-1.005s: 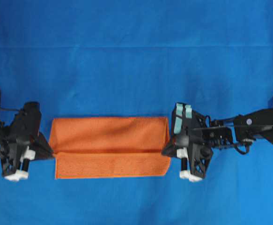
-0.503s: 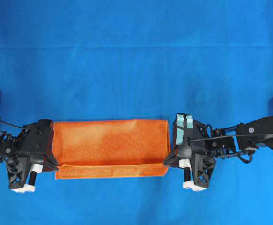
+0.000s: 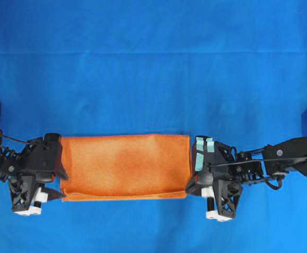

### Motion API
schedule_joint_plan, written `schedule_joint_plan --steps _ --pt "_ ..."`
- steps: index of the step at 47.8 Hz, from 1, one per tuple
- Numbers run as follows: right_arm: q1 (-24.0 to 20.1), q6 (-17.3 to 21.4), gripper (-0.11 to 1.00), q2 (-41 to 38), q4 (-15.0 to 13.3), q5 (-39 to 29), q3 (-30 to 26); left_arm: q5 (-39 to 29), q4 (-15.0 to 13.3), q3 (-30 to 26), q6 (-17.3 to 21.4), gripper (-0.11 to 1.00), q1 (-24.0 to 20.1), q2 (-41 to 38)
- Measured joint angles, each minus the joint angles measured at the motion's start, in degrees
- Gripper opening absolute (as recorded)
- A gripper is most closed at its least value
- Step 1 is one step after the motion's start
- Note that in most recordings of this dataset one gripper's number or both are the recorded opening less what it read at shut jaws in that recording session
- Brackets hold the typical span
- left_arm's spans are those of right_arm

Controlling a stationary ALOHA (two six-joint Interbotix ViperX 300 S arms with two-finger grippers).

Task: Fold the orange towel.

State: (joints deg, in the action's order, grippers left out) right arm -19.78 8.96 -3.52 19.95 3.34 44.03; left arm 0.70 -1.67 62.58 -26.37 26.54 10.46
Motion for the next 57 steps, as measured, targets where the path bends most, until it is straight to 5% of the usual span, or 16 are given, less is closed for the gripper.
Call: schedule_joint_plan --steps 3,7,17,38,57 --pt "0.00 0.00 0.54 0.09 0.18 -0.09 0.00 -0.26 0.00 -0.18 0.18 0.75 0.00 0.26" --pt "0.00 -0.35 0.65 0.00 0.18 -0.09 0.00 -0.88 0.00 -0.44 0.70 0.77 0.00 1.32" --pt "1.41 -1.58 0.59 1.58 -0.62 0.00 0.53 -3.16 0.00 -0.26 2.90 0.74 -1.76 6.42" --pt "16.26 -2.20 0.59 3.52 -3.96 0.35 2.20 -3.78 0.09 1.58 14.94 0.74 -16.61 9.14" --pt "17.84 -2.29 0.58 1.05 -4.31 0.88 2.37 -1.05 0.09 4.57 15.91 0.73 -22.59 3.87"
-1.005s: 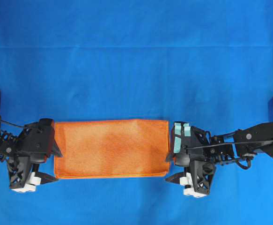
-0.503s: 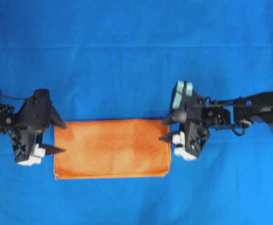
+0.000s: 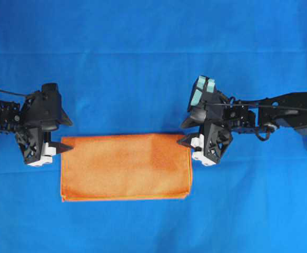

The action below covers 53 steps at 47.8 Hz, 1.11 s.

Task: Fold the orange towel.

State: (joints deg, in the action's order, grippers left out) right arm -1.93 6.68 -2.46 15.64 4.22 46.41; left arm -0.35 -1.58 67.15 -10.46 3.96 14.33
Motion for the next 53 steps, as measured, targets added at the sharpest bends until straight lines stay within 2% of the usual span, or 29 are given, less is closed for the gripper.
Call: schedule_joint_plan --steps 8,28,32,37,39,44,53 --pt "0.44 0.00 0.57 -3.34 0.00 1.41 0.09 3.08 0.00 0.53 0.00 0.68 -0.62 -3.08" --pt "-0.62 0.70 0.51 -5.01 0.09 1.67 0.00 2.46 0.00 0.18 -1.23 0.43 0.18 -4.13" --pt "-0.79 0.62 0.40 -5.01 0.09 1.41 0.00 0.18 0.00 -0.35 -1.32 0.34 0.35 -4.22" --pt "-1.14 0.09 0.11 -5.01 0.09 0.62 -0.09 -3.87 0.09 -1.85 -1.32 0.19 0.88 -4.22" --pt "-1.23 -0.18 0.03 -5.01 0.09 0.35 -0.18 -5.63 0.09 -2.46 -1.23 0.13 0.97 -4.13" --pt "-1.23 -0.18 0.02 -4.92 0.00 -0.09 -0.44 -9.49 0.09 -3.87 -0.88 0.02 1.23 -4.04" --pt "-1.32 -0.18 0.02 -2.90 0.00 -0.26 -0.44 -13.01 0.09 -5.27 -0.53 0.02 1.23 -3.69"
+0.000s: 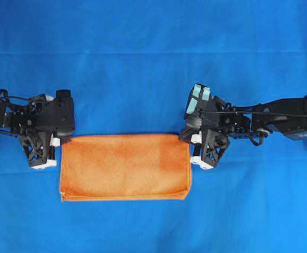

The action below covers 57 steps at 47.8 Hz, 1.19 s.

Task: Fold the orange towel.
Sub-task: 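Lift the folded strip and rotate it vertical, right gripper up, left down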

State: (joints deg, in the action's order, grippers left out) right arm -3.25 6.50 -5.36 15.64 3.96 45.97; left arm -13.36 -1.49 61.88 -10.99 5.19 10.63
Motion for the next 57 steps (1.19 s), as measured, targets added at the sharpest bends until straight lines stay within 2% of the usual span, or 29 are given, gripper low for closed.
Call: schedule_joint_plan --steps 9,19,25,34,46,57 --pt "0.00 -0.44 0.02 3.78 0.00 -2.37 0.00 -3.43 0.00 -1.85 0.00 0.02 0.00 3.69" --pt "0.00 -2.11 0.02 10.99 -0.09 -7.21 -0.88 -11.78 0.00 -5.10 -0.44 0.02 0.00 12.48" --pt "0.00 -2.72 0.02 14.85 -0.09 -8.79 -1.23 -13.97 0.00 -5.54 -0.53 0.02 0.09 18.02" --pt "0.00 -2.99 0.02 20.04 -0.35 -10.37 -1.23 -14.06 0.00 -5.63 -0.53 0.02 0.09 24.17" --pt "0.44 -2.99 0.02 22.15 -1.49 -10.37 -0.97 -12.13 0.00 -5.54 -0.62 0.02 0.09 24.43" --pt "6.42 -3.08 0.02 22.15 -2.37 -10.28 -0.97 -3.43 0.00 -6.06 -0.26 0.02 2.11 20.39"
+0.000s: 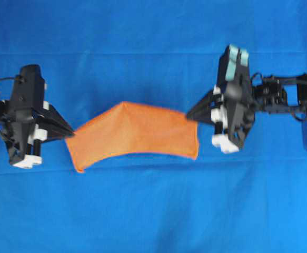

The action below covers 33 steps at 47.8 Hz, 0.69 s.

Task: Fold the orange towel.
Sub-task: 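Lift the folded strip and rotate it vertical, right gripper up, left down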

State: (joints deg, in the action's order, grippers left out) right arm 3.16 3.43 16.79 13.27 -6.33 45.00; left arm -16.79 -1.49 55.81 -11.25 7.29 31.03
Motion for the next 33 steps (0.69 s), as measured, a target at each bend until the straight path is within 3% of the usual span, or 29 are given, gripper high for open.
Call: schedule_joint_plan --steps 17,33 --pt "15.91 0.00 0.02 -0.62 -3.16 0.79 -0.88 14.41 0.00 -7.82 4.04 0.02 3.96 -14.59" --pt "19.86 -0.18 0.02 -6.94 -7.65 0.79 -6.86 17.23 0.00 -20.30 13.80 0.02 4.13 -26.81"
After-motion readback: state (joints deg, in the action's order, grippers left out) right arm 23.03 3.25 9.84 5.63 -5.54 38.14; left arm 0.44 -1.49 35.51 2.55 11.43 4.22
